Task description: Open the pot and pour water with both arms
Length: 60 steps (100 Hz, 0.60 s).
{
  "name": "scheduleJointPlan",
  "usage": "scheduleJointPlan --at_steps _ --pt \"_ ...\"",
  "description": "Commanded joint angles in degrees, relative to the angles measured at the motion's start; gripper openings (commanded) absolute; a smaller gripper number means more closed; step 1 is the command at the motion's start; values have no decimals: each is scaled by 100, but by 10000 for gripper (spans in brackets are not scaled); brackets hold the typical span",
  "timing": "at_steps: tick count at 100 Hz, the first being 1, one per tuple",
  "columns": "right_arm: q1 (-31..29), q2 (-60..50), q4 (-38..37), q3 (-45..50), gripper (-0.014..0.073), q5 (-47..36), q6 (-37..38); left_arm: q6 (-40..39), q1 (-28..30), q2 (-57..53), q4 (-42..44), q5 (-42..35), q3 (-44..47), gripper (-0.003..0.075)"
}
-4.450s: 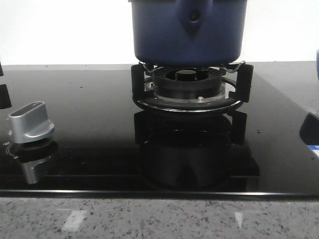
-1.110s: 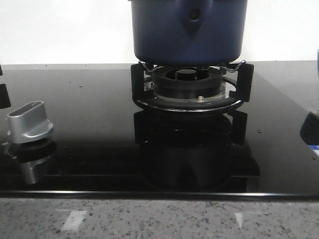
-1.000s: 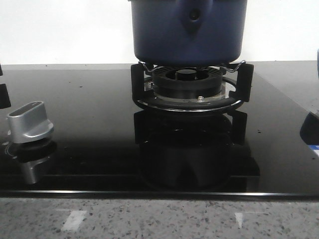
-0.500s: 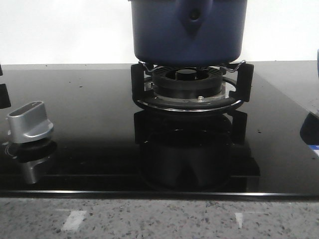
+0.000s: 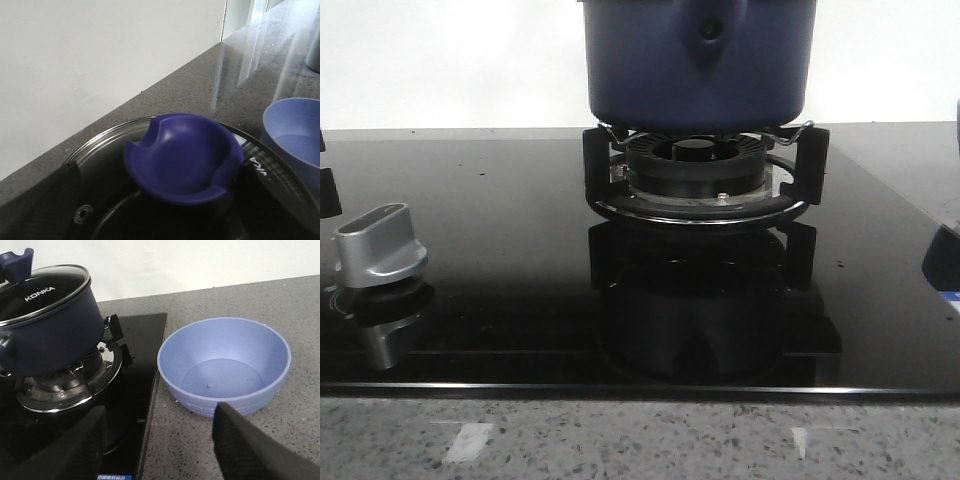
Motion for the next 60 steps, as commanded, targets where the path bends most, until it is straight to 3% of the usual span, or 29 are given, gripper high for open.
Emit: scheduleJointPlan --at_steps 1,23,60 --pt "0 131 -15 -138 413 -435 -65 10 7 -131 -388 220 -156 557" --pt "0 131 -15 -138 413 -435 -65 33 -3 -25 -565 315 -166 557" --pt "0 131 -15 -138 413 -435 -65 865 -3 149 -1441 626 -189 557"
